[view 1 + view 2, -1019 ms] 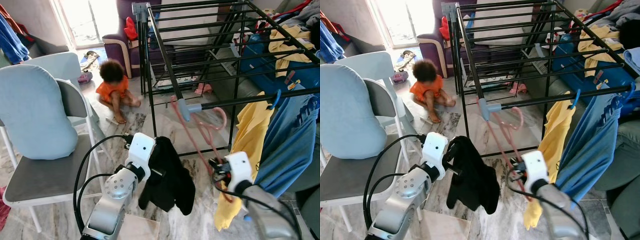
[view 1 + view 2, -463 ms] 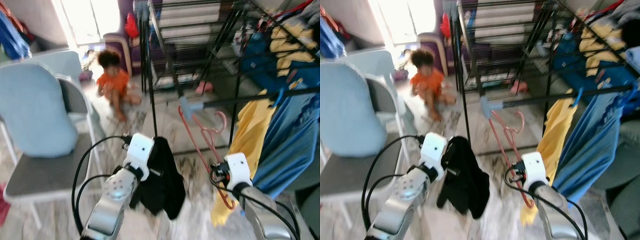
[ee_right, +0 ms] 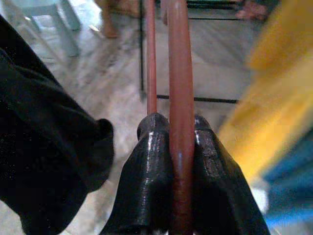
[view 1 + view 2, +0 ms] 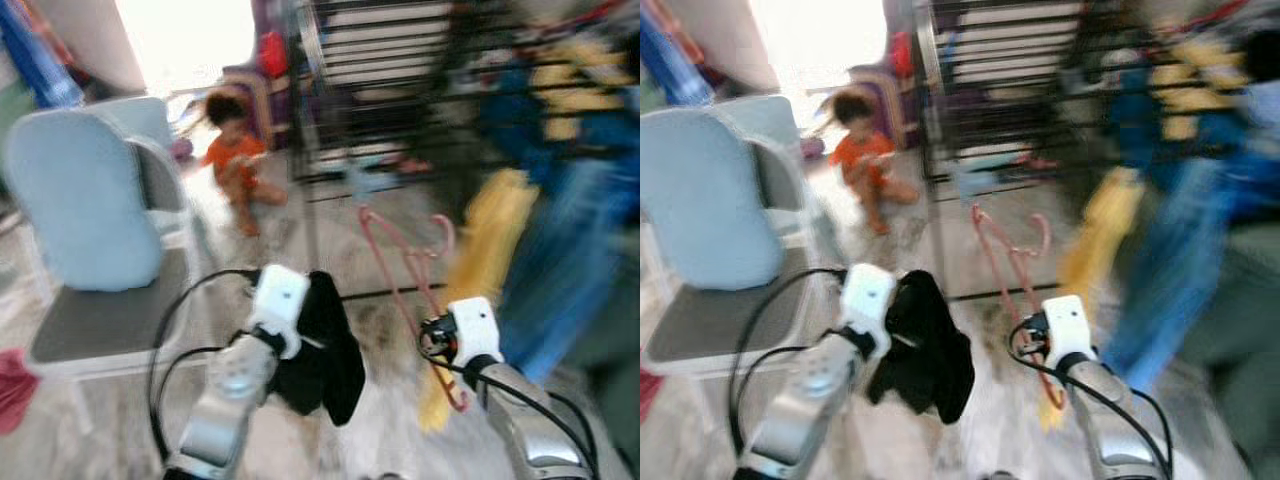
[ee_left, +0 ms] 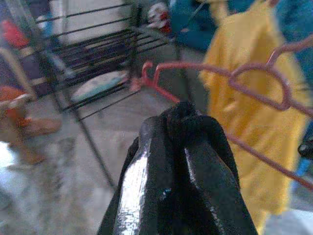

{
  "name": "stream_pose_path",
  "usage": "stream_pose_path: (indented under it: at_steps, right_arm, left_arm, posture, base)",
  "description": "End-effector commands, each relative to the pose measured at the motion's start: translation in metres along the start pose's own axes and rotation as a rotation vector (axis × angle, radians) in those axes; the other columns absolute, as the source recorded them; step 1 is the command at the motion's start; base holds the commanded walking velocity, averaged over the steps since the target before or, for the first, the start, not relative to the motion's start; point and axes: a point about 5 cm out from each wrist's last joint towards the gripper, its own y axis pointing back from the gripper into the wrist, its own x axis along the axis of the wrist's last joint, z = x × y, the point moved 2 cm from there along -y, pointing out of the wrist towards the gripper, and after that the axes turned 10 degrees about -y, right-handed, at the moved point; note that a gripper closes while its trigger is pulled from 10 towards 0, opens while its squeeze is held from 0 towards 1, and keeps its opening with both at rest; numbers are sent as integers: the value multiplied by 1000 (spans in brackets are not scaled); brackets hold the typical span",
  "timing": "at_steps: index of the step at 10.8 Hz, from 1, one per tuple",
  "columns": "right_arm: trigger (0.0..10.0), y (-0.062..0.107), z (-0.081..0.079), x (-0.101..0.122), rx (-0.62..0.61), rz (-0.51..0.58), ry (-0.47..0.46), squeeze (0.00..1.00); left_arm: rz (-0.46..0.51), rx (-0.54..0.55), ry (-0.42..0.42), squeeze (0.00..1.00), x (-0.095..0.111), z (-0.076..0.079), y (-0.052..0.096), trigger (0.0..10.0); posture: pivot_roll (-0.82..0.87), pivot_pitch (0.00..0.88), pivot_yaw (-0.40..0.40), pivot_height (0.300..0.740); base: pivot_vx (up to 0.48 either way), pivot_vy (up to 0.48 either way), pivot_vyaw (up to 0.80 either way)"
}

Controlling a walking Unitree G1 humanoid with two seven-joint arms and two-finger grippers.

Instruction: Hang hanger

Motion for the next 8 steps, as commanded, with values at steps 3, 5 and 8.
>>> stream_pose_path:
  at_steps: [3, 5, 8]
  right_arm:
    - [10000, -7, -4, 15, -2, 41, -6, 0]
    - [10000, -6, -2, 16, -22, 48, -36, 0]
    - [10000, -6, -1, 18, -29, 60, -44, 0]
  left_arm:
    - [12, 22, -19, 0, 1, -5, 0, 10000]
    - [16, 56, -31, 0, 3, -14, -2, 10000]
    - [23, 54, -44, 0, 4, -17, -3, 10000]
  posture:
    - [-80, 0, 3, 740]
    - [-79, 0, 3, 740]
    - [-80, 0, 4, 740]
  base:
    - [-322, 0, 0]
    - [-321, 0, 0]
    - [-322, 0, 0]
